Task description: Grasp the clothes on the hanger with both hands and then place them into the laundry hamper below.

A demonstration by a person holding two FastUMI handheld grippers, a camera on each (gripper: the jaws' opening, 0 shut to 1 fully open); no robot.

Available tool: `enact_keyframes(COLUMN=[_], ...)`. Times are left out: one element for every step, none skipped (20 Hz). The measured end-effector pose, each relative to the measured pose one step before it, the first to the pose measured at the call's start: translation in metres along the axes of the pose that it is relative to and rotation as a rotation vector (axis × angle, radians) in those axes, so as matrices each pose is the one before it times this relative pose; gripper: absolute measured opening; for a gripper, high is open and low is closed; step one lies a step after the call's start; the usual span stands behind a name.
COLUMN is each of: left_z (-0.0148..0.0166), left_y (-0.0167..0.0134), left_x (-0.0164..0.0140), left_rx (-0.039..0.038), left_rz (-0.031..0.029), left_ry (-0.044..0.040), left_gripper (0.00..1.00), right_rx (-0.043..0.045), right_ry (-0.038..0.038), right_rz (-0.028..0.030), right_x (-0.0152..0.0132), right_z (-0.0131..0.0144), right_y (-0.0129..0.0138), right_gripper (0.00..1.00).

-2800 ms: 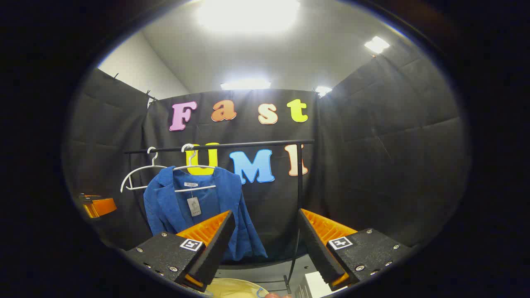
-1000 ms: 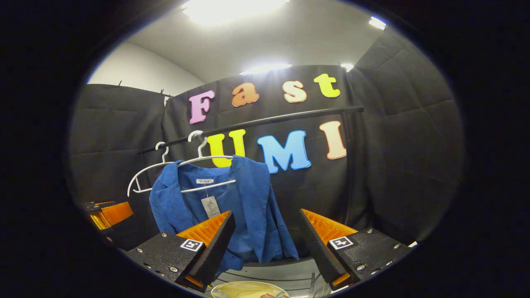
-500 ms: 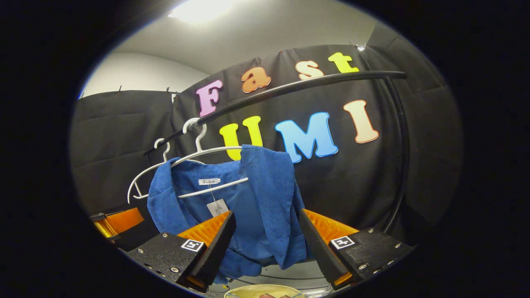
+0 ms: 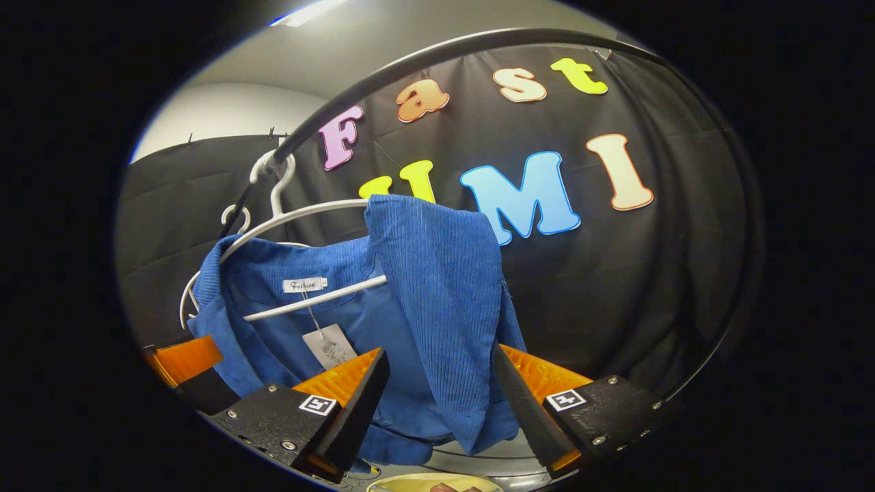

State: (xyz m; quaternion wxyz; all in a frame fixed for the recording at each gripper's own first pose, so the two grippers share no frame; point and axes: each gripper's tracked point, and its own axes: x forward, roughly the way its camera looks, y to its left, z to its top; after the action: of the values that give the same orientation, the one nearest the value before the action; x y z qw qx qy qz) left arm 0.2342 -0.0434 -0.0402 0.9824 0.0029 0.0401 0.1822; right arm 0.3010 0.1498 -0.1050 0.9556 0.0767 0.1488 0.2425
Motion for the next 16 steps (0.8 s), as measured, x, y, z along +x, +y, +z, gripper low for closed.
enact_keyframes(left_z=[-0.00227,-0.00255,-0.00291,-0.00102,-0.00347,-0.00143,-0.00044,-0.00076,-0.00198,-0.00072,-0.00274,0.00034,-0.00018,0.00202,-0.00006,-0.00060], left_y=[-0.00015,-0.00015,-0.00037,0.00139,0.00230,0.00186,0.00127,0.00099,0.00043,0.00105,-0.00036,-0.00054,-0.00025,-0.00043,-0.00012,0.00209], left_x=[0.00553,0.00568,0.00435,0.00578,0.00487,0.00512,0.00372,0.00504,0.00520,0.00453,0.00317,0.00284,0.00336,0.00139,0.00039,0.00183], left_rx=[-0.00066,-0.00168,-0.00043,-0.00012,-0.00121,-0.00342,-0.00441,-0.00239,0.00129,0.00394,0.00306,0.00347,0.00308,0.00401,0.00868,0.01591], left_rz=[0.01419,0.01465,0.01630,0.01825,0.02018,0.01825,0.01250,0.01125,0.00911,0.00707,0.00512,0.00147,0.00580,0.00344,0.00469,0.01402], left_ry=[0.00231,0.00485,0.00459,0.00150,0.00474,0.00172,-0.00061,-0.00107,0.00167,0.00172,0.00199,-0.00304,-0.00690,-0.00516,-0.00210,0.00298], left_gripper=[0.93,0.93,0.93,0.93,0.93,0.93,0.93,0.93,0.94,0.94,0.95,0.95,0.96,0.93,0.87,0.80], right_rx=[-0.01141,-0.01391,-0.01317,-0.01359,-0.00986,-0.00404,-0.00342,-0.01090,-0.01130,-0.00710,0.00206,0.01465,0.02033,0.01721,0.00912,0.00382], right_ry=[-0.00235,-0.00386,-0.00689,-0.01223,-0.00828,-0.00608,-0.00429,-0.00537,-0.00955,-0.00621,-0.00467,-0.00278,-0.00148,-0.00200,-0.00305,-0.00365], right_rz=[-0.00149,-0.00340,-0.00406,-0.00799,-0.00422,0.00321,0.00643,-0.00386,-0.00695,-0.00852,-0.00793,0.00239,0.01091,0.00990,0.00491,0.00352], right_x=[0.00479,0.00931,0.00898,0.00989,0.00733,0.00514,0.00465,0.00413,0.00393,0.00467,0.00315,0.00280,0.00340,0.00129,0.00221,0.00110], right_z=[-0.00110,0.00013,0.00151,0.00179,0.00187,-0.00036,-0.00028,0.00022,0.00076,0.00043,0.00069,0.00024,0.00097,0.00109,0.00202,0.00026], right_y=[-0.00020,-0.00079,-0.00055,-0.00065,-0.00032,0.00157,0.00201,-0.00033,-0.00134,-0.00226,-0.00262,0.00088,0.00188,0.00219,-0.00020,-0.00059], right_gripper=[0.95,0.95,0.95,0.91,0.95,0.95,0.95,0.95,0.95,0.95,0.95,0.95,0.94,0.94,0.89,0.87])
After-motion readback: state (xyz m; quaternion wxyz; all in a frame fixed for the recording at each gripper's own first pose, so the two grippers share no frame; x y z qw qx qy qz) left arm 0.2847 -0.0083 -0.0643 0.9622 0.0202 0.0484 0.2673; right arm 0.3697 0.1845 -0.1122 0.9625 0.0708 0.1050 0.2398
